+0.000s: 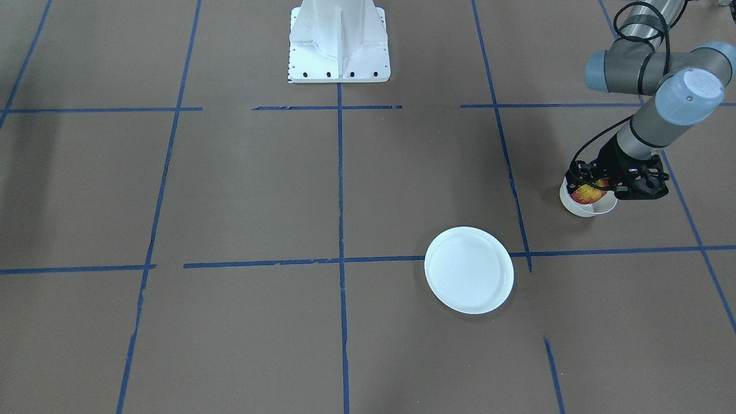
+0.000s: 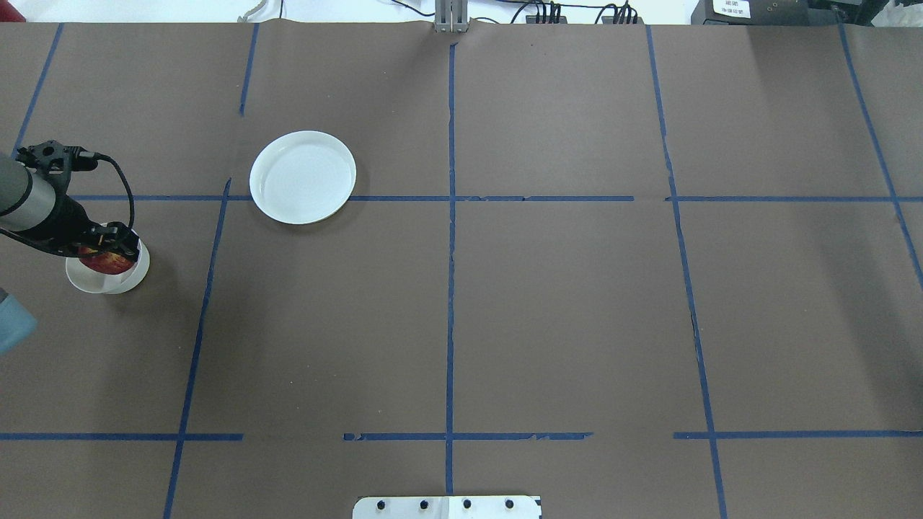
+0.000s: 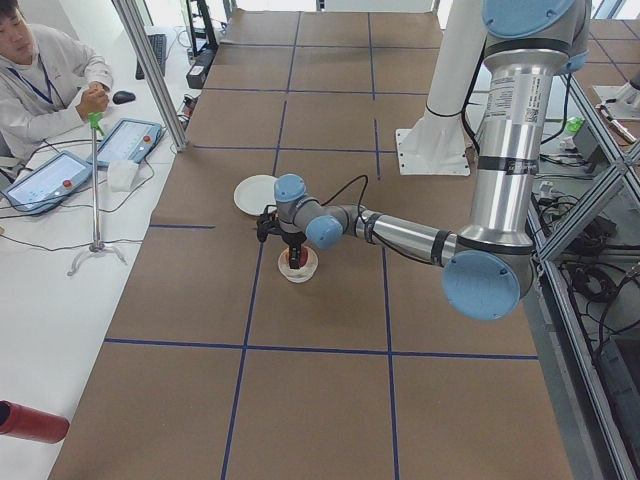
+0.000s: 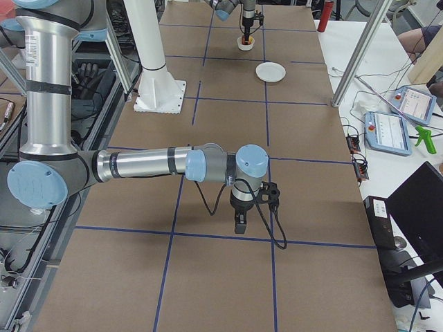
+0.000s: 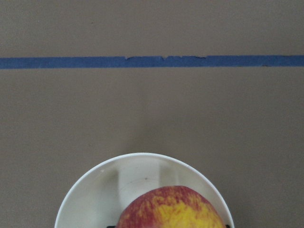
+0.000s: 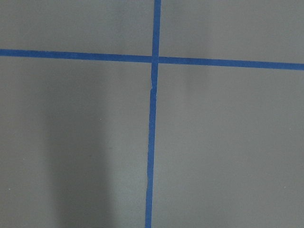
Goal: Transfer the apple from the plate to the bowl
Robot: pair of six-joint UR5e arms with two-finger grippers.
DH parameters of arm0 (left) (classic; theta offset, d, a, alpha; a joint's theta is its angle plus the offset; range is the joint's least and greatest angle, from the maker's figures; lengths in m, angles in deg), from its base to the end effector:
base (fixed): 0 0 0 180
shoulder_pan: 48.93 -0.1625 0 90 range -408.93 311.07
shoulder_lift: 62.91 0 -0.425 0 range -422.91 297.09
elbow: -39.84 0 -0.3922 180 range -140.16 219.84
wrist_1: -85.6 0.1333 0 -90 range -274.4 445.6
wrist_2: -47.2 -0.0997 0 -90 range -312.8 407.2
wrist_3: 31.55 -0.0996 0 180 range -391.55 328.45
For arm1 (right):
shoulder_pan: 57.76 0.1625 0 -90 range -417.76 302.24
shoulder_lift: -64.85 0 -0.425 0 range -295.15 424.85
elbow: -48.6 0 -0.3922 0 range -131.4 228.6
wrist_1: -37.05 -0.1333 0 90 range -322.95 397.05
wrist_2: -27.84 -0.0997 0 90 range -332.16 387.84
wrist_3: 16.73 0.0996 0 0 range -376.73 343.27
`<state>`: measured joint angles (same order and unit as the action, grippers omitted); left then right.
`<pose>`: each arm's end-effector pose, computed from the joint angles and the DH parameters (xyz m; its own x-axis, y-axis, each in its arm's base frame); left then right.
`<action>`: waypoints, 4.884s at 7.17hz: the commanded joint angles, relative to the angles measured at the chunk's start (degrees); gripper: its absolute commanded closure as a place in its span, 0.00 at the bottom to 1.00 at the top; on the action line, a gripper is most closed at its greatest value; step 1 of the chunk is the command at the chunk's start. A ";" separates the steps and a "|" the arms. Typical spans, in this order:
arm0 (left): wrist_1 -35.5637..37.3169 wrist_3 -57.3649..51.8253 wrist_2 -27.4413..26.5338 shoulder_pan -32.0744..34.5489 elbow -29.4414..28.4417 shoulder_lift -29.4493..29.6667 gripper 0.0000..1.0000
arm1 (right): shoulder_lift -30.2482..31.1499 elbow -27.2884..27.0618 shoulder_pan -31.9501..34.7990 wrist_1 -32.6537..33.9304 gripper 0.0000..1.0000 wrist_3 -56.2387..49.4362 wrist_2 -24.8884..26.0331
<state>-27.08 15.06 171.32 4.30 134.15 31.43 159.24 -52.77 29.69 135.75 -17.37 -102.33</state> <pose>0.2660 -0.4853 0.5459 0.7072 0.0037 -0.7070 0.0038 1.0000 0.0090 0.0488 -0.4568 0.6177 0.7637 -0.0258 0.6451 0.0530 0.9983 -0.0228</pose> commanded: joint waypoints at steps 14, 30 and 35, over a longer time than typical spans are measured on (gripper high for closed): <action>9.00 -42.30 5.87 36.35 15.20 -20.17 0.05 | 0.00 0.03 0.00 -0.09 0.00 0.03 0.00; 21.45 -50.93 10.71 46.17 9.31 -16.13 0.00 | 0.00 0.03 0.00 0.00 0.00 0.03 0.00; 22.15 -51.27 9.83 40.28 10.63 -15.24 0.00 | 0.00 0.03 0.00 0.00 0.00 0.03 0.00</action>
<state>-4.92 -36.02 181.31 45.49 144.96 16.08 159.25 -52.77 29.69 135.75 -17.34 -102.33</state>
